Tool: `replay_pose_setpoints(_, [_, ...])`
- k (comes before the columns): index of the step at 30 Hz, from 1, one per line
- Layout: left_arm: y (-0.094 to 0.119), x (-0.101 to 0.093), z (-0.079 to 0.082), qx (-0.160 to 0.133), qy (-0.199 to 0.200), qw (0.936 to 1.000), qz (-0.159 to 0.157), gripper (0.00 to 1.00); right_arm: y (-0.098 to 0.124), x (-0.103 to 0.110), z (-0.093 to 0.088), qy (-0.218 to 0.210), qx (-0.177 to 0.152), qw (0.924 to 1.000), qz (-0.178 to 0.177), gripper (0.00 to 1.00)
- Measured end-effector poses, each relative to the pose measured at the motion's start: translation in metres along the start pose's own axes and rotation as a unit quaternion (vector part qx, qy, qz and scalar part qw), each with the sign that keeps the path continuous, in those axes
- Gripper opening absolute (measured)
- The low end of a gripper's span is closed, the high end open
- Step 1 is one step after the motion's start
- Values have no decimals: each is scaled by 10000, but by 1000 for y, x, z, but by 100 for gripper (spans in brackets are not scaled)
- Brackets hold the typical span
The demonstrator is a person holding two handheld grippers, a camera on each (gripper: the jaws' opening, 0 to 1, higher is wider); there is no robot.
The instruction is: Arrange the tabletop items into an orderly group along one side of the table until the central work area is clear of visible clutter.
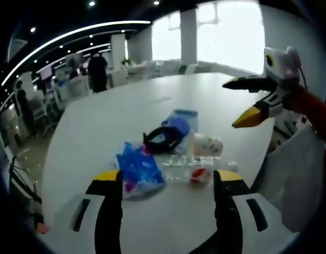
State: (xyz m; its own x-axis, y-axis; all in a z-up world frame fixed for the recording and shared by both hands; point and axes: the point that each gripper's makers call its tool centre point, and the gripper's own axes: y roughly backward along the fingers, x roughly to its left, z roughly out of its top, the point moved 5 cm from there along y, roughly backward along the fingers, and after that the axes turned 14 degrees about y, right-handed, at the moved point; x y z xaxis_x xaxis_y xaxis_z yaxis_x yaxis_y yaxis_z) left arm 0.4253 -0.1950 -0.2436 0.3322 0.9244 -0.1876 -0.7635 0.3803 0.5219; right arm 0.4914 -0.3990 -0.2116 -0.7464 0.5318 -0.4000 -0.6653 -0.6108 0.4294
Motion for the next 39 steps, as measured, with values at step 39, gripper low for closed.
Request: replay_pose_setpoints(39, [-37,47,-6,613,142,9975,310,62,-141,-7,29,660,-232,9865,1482,72])
